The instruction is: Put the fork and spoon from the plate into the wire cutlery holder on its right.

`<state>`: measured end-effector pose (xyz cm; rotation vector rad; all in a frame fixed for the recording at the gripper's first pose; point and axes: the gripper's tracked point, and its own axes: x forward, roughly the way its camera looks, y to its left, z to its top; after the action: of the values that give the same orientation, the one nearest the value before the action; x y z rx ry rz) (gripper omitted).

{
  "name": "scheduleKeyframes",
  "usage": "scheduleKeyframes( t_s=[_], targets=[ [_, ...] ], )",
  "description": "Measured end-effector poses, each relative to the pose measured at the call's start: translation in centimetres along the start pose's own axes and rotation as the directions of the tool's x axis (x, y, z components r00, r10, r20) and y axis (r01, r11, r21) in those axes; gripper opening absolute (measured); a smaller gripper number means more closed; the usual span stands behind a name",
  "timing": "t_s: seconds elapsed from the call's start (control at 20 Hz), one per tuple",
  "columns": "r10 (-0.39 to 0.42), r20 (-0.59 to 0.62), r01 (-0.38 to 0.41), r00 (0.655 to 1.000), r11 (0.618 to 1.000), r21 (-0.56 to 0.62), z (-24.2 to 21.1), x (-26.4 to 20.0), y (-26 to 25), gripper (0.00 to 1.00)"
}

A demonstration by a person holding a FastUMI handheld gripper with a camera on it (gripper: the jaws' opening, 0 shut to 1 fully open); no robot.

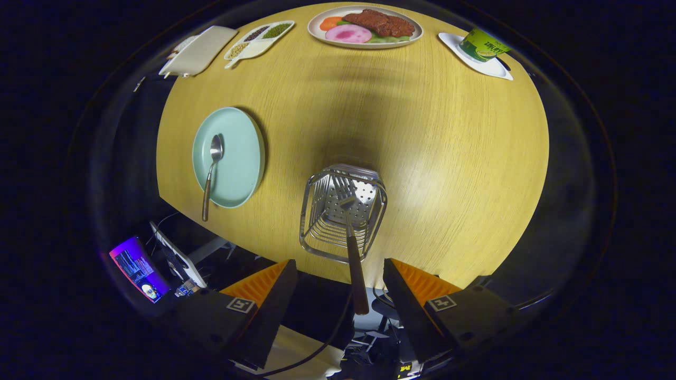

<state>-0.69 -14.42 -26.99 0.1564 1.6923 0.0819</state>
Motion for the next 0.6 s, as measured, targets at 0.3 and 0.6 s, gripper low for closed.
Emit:
scheduleKeyframes(
  t_s=[0.3,0.6],
  targets=[
    [0.030,0.278,-0.040,0.960,0.999,0.031,-0.3,-6.2,2.2,0.99],
    [-0.033,0.654,-0.033,0.756,0.996,0.088,-0.5,-14.5,4.4,0.99]
  ],
)
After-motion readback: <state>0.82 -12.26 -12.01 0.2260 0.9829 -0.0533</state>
